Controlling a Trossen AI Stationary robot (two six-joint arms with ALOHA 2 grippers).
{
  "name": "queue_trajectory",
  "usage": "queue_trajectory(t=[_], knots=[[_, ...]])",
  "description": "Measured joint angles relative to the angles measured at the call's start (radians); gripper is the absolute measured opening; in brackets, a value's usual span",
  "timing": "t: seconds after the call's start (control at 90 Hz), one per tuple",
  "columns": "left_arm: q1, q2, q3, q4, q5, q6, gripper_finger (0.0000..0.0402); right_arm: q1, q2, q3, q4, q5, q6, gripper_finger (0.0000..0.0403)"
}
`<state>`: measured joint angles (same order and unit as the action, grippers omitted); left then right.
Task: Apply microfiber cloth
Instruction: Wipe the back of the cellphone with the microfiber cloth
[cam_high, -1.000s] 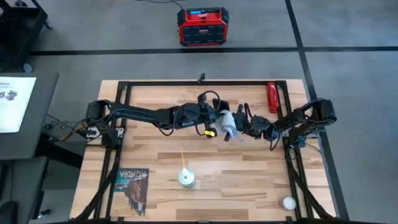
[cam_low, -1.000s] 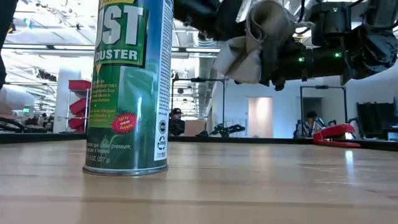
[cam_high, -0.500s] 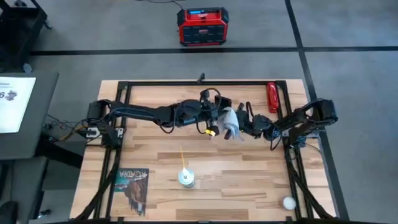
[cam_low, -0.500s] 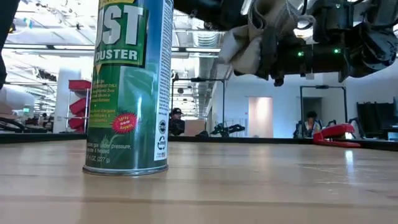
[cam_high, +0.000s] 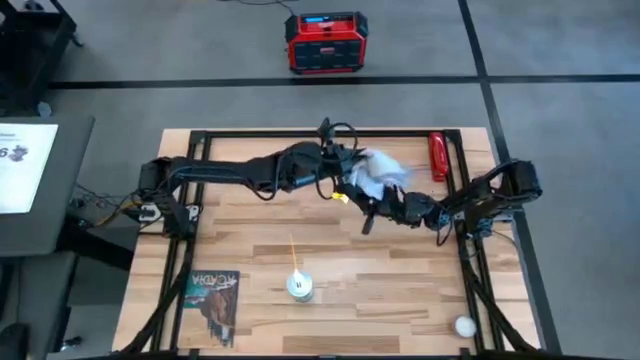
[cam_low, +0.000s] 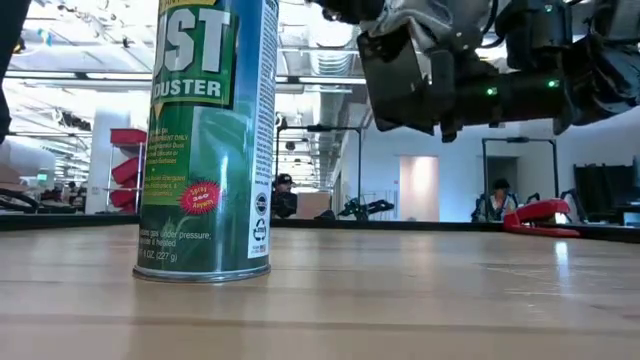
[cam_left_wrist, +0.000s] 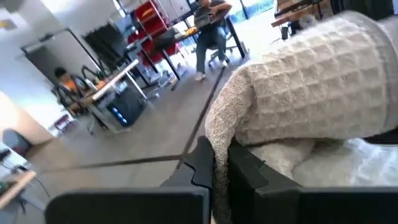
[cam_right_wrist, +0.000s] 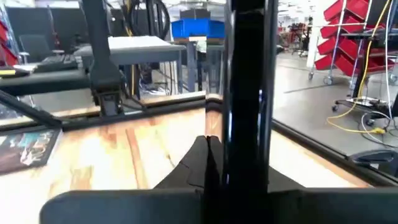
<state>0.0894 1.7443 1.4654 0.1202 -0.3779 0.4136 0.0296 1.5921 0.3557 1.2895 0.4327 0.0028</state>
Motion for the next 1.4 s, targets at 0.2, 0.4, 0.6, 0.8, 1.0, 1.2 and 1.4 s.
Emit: queue_trajectory(t=[0.2, 0.4, 0.6, 0.8, 1.0, 1.2, 1.4], knots=[[-0.005, -0.036, -0.058, 0.005, -0.027, -0.002, 0.0, 0.0, 0.001, -0.002, -0.015, 0.016, -0.01, 0.001], [-0.006, -0.164, -0.142, -0.042, -0.061, 0.023, 0.0, -0.003, -0.004, -0.037, 0.083, 0.044, 0.001, 0.001], [-0.011, -0.361, -0.353, -0.038, -0.012, -0.054, 0.0, -0.025, -0.005, -0.096, 0.158, 0.051, 0.003, 0.001], [-0.046, -0.477, -0.588, -0.001, 0.03, -0.168, 0.0, -0.046, -0.004, -0.125, 0.167, 0.052, 0.023, 0.001], [-0.121, -0.503, -0.778, 0.046, -0.034, -0.276, 0.0, -0.045, -0.004, -0.126, 0.157, 0.05, 0.022, 0.001], [-0.218, -0.479, -0.988, 0.285, -0.039, -0.451, 0.0, -0.045, -0.003, -0.133, 0.154, 0.048, 0.016, 0.001], [-0.34, -0.375, -1.091, 0.46, -0.101, -0.594, 0.0, -0.045, -0.003, -0.135, 0.153, 0.047, 0.021, 0.001]])
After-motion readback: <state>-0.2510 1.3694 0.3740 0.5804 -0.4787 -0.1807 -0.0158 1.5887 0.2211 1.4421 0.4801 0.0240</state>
